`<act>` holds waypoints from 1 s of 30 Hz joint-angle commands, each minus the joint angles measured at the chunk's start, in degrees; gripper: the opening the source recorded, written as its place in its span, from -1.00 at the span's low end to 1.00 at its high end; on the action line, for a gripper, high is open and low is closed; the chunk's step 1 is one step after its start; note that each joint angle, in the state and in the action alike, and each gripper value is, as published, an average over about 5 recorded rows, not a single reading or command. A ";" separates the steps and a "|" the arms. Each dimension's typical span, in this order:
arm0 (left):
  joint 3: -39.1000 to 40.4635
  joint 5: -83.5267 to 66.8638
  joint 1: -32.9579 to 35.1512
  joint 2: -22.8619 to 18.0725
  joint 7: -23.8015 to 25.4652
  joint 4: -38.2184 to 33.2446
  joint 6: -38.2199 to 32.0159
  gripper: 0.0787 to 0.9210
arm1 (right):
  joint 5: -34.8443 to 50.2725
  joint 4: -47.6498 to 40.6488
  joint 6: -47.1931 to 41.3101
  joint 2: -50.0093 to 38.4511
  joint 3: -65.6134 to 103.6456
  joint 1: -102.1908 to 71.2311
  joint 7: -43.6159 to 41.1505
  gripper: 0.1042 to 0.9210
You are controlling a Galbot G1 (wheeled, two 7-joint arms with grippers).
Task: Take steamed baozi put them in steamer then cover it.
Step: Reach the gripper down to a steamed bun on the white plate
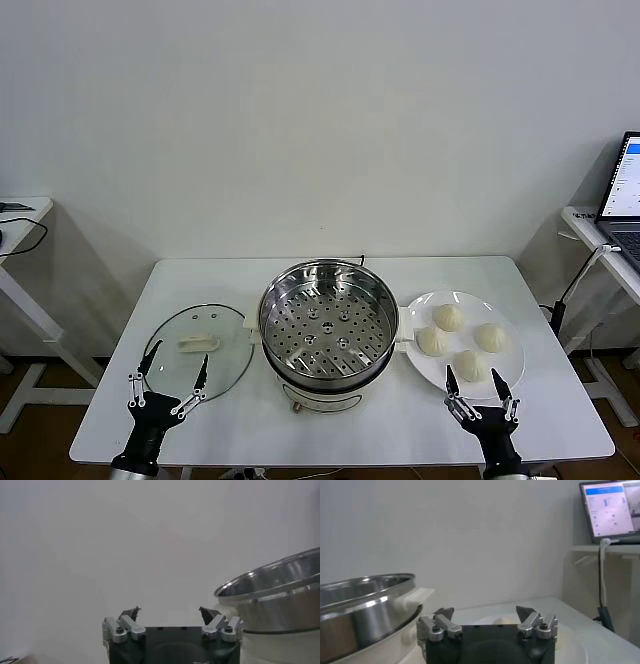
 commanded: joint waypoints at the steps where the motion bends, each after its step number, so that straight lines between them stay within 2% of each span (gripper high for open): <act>1: -0.04 0.48 0.49 0.09 -0.12 -1.91 0.21 0.77 | 11.63 -5.88 -11.16 -9.74 0.71 24.18 6.38 0.76; 4: -0.07 0.65 0.57 -0.02 -0.18 -2.38 0.29 0.77 | 17.54 -14.06 -12.87 -14.52 -5.22 36.28 5.84 0.76; 7: -0.13 0.75 0.57 -0.14 -0.26 -2.76 0.49 0.77 | 22.84 -23.82 -14.43 -19.29 -14.56 49.70 0.74 0.76; 10: -0.16 0.76 0.50 -0.13 -0.30 -3.15 0.79 0.77 | 25.10 -33.84 -16.90 -22.66 -24.90 62.43 -8.67 0.76; 12: -0.15 0.75 0.44 -0.05 -0.35 -3.45 1.00 0.77 | 24.18 -40.78 -18.65 -24.59 -32.98 70.14 -19.15 0.76; 16: -0.20 0.75 0.36 0.10 -0.42 -3.87 1.26 0.77 | 16.06 -49.56 -21.79 -27.88 -48.47 83.44 -43.53 0.76; 23: -0.16 0.76 0.54 0.20 -0.62 -4.47 1.58 0.77 | -7.81 -57.89 -19.00 -28.53 -65.02 98.47 -77.59 0.76; 26: -0.06 0.76 0.55 0.28 -0.75 -4.74 1.85 0.77 | -17.86 -59.90 -15.37 -27.46 -68.13 101.79 -87.61 0.76; 30: -0.03 0.75 0.51 0.21 -0.92 -4.92 2.12 0.77 | -26.86 -61.34 -11.58 -25.22 -72.66 104.87 -93.75 0.76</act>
